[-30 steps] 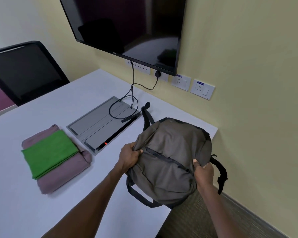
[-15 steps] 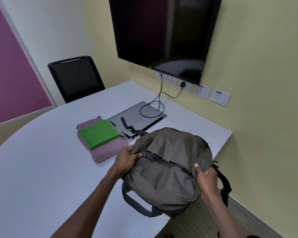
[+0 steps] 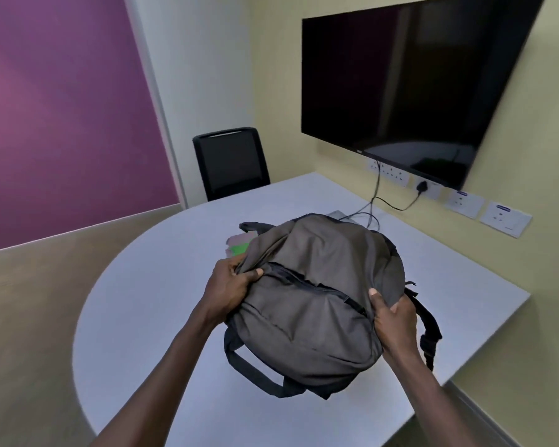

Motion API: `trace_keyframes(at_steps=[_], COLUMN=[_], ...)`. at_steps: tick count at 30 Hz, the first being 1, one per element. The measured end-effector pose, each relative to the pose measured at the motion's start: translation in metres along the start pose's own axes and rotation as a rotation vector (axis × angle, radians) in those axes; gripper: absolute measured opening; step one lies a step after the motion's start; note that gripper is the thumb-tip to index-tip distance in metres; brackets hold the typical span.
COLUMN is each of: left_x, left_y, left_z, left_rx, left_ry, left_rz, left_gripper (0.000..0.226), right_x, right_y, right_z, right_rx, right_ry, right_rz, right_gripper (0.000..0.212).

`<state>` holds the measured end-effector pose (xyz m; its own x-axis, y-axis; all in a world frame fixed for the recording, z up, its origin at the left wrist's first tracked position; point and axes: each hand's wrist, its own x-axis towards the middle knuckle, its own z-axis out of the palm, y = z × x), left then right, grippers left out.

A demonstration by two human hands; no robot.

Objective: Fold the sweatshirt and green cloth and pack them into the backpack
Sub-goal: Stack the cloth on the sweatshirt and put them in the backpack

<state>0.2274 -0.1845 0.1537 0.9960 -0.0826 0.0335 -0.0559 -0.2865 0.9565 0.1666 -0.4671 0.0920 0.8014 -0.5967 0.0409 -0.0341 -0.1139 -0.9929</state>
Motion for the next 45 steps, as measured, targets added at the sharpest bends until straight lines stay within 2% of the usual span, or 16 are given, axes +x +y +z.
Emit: trace_keyframes(at_steps=[7,11,15,17,25,33,38,41,45], left_x=[0.033,0.041,0.038,0.037,0.040,0.057,0.067,0.073,0.071], left_y=[-0.012,-0.026,-0.043,-0.052,-0.105,-0.180,-0.237,-0.266,-0.291], left_z=[-0.061,-0.089,-0.118,-0.133,-0.206,-0.275,-0.292,-0.291,-0.278], left_rx=[-0.039,-0.041,-0.064,-0.082,-0.215,-0.339,-0.366,-0.388,-0.372], left_ry=[0.121,0.196,0.261,0.293,0.420,0.583,0.671,0.729,0.777], left_rz=[-0.024,-0.050,-0.068,-0.082,-0.129,-0.188,-0.273,-0.359,-0.463], left_gripper=[0.023,0.021,0.023,0.024,0.026,0.017,0.021,0.020,0.017], right_x=[0.030,0.039,0.037,0.035,0.015,0.009,0.017,0.024,0.028], right_y=[-0.014,-0.013,-0.016,-0.015,-0.008,-0.006,0.005,0.018,0.040], right_z=[0.090,0.133,0.173,0.196,0.295,0.411,0.474,0.508,0.529], right_rx=[0.021,0.031,0.000,-0.020,-0.113,-0.271,-0.403,-0.475,-0.581], right_ry=[-0.130,-0.193,-0.280,-0.315,-0.409,-0.570,-0.708,-0.761,-0.821], right_rz=[-0.052,-0.046,-0.036,-0.040,-0.038,-0.126,-0.192,-0.154,-0.109], right_gripper=[0.024,0.030,0.019,0.023,0.031,0.026,0.026,0.035,0.032])
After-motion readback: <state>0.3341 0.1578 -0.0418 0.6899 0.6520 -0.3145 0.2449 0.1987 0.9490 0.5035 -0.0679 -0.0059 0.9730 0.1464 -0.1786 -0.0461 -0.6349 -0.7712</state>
